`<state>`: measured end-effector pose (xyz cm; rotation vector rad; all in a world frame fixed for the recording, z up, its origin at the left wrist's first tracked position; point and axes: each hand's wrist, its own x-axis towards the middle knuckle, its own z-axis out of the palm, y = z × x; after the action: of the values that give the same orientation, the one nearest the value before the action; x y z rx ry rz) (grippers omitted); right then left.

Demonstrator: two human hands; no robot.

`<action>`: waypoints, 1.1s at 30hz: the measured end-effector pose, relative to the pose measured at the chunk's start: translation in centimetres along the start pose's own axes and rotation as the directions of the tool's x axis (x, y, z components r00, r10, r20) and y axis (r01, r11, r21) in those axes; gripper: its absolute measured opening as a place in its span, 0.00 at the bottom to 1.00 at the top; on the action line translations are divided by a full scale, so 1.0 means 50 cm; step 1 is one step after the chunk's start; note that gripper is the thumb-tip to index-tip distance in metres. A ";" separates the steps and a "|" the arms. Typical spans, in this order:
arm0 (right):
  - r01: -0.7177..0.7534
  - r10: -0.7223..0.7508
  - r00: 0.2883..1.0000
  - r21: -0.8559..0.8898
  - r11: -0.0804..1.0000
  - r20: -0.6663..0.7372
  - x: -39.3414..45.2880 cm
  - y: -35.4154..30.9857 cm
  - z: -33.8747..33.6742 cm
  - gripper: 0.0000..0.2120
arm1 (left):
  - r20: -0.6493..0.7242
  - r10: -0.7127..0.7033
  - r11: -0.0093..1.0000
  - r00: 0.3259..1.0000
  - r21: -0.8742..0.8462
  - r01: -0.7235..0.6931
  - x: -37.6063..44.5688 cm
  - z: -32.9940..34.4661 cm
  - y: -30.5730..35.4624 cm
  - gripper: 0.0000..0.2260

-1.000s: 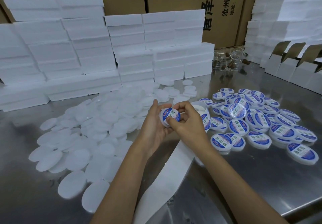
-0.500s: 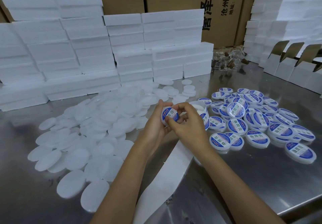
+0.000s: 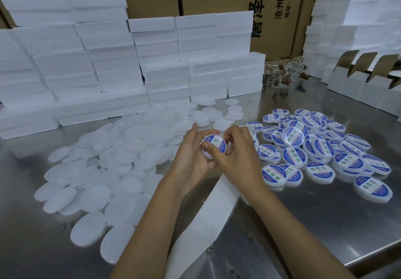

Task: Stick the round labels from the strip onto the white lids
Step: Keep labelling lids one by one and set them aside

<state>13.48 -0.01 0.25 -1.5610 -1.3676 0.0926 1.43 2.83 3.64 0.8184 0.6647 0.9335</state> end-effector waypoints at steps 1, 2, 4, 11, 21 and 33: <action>0.018 -0.018 1.000 -0.006 1.000 -0.013 0.001 0.002 -0.001 0.22 | 0.000 -0.004 1.000 1.000 0.012 0.005 0.000 0.000 -0.001 0.25; 0.030 -0.030 0.999 -0.007 1.000 -0.020 0.002 0.003 -0.001 0.20 | 0.000 -0.009 1.000 1.000 0.016 0.009 0.000 0.000 -0.001 0.25; 0.048 -0.047 0.998 0.016 0.999 -0.034 0.002 0.004 -0.002 0.15 | 0.022 -0.016 1.000 1.000 0.003 0.016 0.000 -0.001 -0.002 0.24; 0.057 -0.054 0.995 0.028 0.998 -0.083 0.001 0.008 -0.001 0.14 | 0.044 -0.007 1.000 0.999 0.024 0.006 0.003 0.004 -0.013 0.24; 0.025 -0.021 0.993 0.041 0.999 -0.115 -0.003 0.007 0.001 0.11 | 0.073 -0.098 0.991 0.993 -0.085 0.104 0.009 0.008 -0.020 0.25; -0.024 0.009 0.997 0.183 0.983 0.081 -0.002 0.010 -0.014 0.13 | 0.010 -0.090 0.970 0.996 -0.227 0.090 0.022 -0.004 -0.014 0.20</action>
<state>14.23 -0.44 0.18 -1.4269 -1.3681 0.2865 2.04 3.63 2.79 0.5804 0.5781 0.9080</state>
